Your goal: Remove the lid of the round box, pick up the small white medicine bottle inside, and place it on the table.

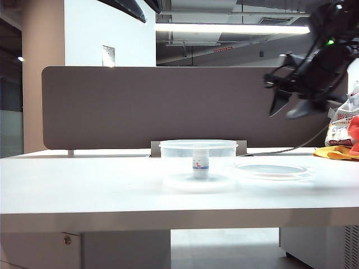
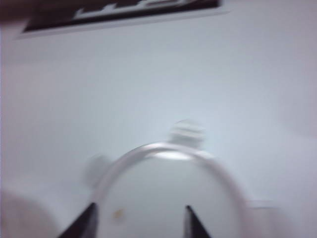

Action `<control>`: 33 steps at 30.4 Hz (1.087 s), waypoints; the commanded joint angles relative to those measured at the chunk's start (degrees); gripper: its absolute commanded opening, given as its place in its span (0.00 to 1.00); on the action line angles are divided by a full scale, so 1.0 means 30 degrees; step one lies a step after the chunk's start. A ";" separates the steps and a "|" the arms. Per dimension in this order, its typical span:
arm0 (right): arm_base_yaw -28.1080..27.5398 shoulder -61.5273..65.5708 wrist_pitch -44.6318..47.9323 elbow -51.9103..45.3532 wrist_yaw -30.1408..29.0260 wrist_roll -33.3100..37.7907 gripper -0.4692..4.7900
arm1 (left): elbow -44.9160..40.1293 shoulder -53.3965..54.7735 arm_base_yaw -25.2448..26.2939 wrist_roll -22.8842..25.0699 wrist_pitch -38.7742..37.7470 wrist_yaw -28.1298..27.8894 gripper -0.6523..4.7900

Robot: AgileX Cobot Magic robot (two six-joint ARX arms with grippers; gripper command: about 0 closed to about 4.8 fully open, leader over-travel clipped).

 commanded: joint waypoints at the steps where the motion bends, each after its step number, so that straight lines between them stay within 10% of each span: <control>1: 0.1013 -0.0153 -0.1093 0.0087 -0.0962 -0.0401 0.55 | 0.0066 -0.0423 0.0000 0.0036 -0.0182 0.0080 0.46; 9: 0.4036 -0.0197 -0.1953 0.0102 -0.0306 -0.2535 0.55 | 0.0080 -0.0117 0.0000 0.0510 0.0211 -0.1209 0.47; 15: 0.4568 -0.1778 -0.3337 0.0102 0.1537 -0.3774 0.55 | 0.0087 0.1479 0.0029 0.0495 0.1464 -0.1268 0.81; 33: 0.3927 -1.0593 -1.0193 0.0080 0.0911 -0.4554 0.23 | 0.0219 0.5945 0.0029 -0.1348 0.5202 -0.0022 0.73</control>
